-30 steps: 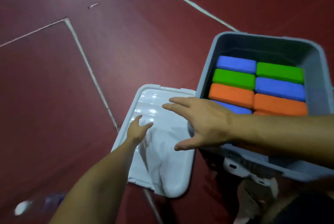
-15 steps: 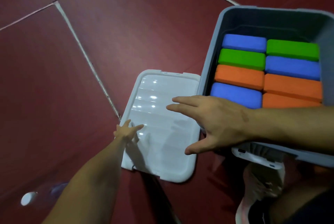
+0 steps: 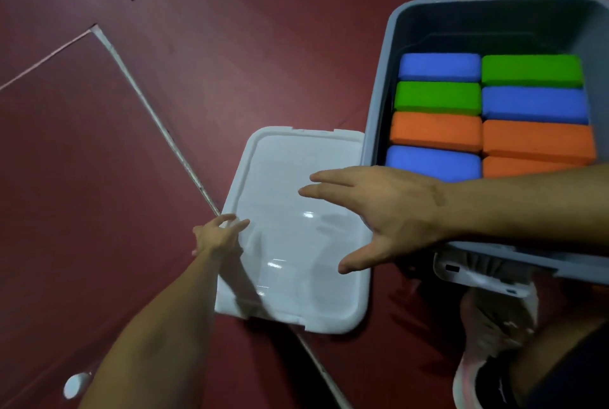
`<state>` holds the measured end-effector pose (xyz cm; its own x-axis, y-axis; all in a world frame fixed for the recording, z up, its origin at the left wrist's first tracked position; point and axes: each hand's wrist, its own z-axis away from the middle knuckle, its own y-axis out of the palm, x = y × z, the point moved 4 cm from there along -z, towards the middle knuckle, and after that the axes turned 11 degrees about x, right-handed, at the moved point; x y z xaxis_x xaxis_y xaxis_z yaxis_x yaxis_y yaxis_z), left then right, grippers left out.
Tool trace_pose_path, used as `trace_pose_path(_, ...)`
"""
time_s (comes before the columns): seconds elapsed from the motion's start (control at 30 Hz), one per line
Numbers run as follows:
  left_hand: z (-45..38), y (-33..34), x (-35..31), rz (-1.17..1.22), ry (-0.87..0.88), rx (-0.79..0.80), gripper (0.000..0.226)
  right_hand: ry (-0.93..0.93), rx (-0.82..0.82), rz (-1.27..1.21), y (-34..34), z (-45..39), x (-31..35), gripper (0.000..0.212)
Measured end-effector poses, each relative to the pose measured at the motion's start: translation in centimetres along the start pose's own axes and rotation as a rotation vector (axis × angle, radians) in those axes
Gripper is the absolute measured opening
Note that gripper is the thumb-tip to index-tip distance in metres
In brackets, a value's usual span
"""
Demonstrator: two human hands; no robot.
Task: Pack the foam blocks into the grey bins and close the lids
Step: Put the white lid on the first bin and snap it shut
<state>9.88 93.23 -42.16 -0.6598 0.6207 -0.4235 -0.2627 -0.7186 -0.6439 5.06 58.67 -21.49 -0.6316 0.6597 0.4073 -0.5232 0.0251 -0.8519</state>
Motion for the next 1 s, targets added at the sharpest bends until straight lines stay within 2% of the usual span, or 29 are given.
trace_pose_path(0.1, 0.5, -2.5, -4.4, -0.186, 0.145, -0.062, 0.055, 0.005, -0.005, 0.006, -0.3, -0.2, -0.3, 0.107)
trace_pose_path(0.17, 1.6, -4.2, -8.7, -0.383, 0.246, -0.082, 0.068, 0.023, -0.022, 0.003, -0.8, -0.1, -0.5, 0.107)
trace_pose_path(0.27, 4.8, -6.7, -16.5, -0.588, 0.375, -0.15, 0.074, 0.057, -0.059, -0.023, -2.1, 0.4, -0.7, 0.109)
trace_pose_path(0.4, 10.1, -8.4, -26.4, -0.835, 0.572, -0.337, 0.079, 0.124, -0.201, -0.056, -4.3, 1.7, -0.9, 0.111)
trace_pose_path(0.53, 15.9, -9.2, -34.1, -0.996, 0.703, -0.516, 0.082, 0.268, -0.369, -0.085, -6.9, 3.6, -2.2, 0.115)
trace_pose_path(0.67, 21.6, -11.1, -39.3, -0.964, 0.796, -0.687, 0.08, 0.401, -0.582, -0.095, -9.3, 6.6, -3.9, 0.117)
trace_pose_path(0.8, 27.7, -12.2, -43.6, -0.809, 0.902, -0.818, 0.086, 0.494, -0.809, -0.045, -10.6, 10.2, -4.7, 0.112)
trace_pose_path(0.9, 31.4, -11.6, -45.9, -0.638, 0.959, -0.814, 0.087, 0.515, -0.927, -0.027, -10.8, 12.9, -4.7, 0.109)
trace_pose_path(1.0, 33.2, -10.3, -47.5, -0.439, 1.008, -0.732, 0.088, 0.505, -1.012, -0.001, -10.5, 15.5, -5.1, 0.105)
